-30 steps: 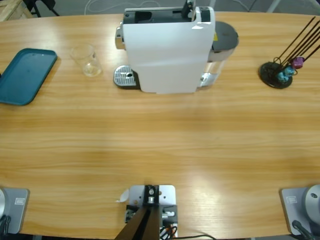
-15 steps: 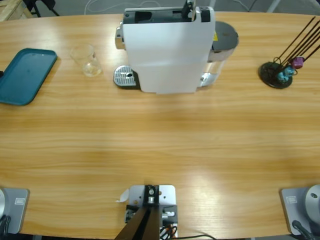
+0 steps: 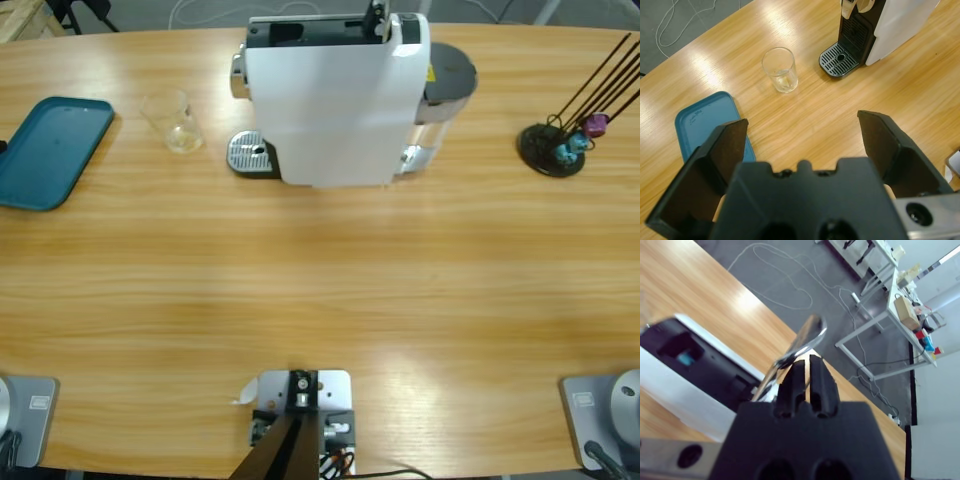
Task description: Pour coffee
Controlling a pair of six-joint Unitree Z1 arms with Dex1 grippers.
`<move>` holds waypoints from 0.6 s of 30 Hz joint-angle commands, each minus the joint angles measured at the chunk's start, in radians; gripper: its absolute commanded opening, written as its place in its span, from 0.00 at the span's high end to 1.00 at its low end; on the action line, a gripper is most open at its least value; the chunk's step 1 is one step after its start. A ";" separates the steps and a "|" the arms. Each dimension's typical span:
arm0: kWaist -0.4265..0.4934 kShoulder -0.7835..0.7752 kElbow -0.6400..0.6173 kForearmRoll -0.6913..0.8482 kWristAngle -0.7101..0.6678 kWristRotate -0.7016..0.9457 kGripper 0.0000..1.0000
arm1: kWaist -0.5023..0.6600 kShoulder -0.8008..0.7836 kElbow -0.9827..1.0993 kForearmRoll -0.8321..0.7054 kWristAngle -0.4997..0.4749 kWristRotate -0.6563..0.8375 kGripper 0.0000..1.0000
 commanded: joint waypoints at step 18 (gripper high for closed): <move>-0.008 -0.005 0.041 -0.009 -0.001 0.017 0.05 | 0.086 0.217 -0.074 -0.010 0.019 0.004 1.00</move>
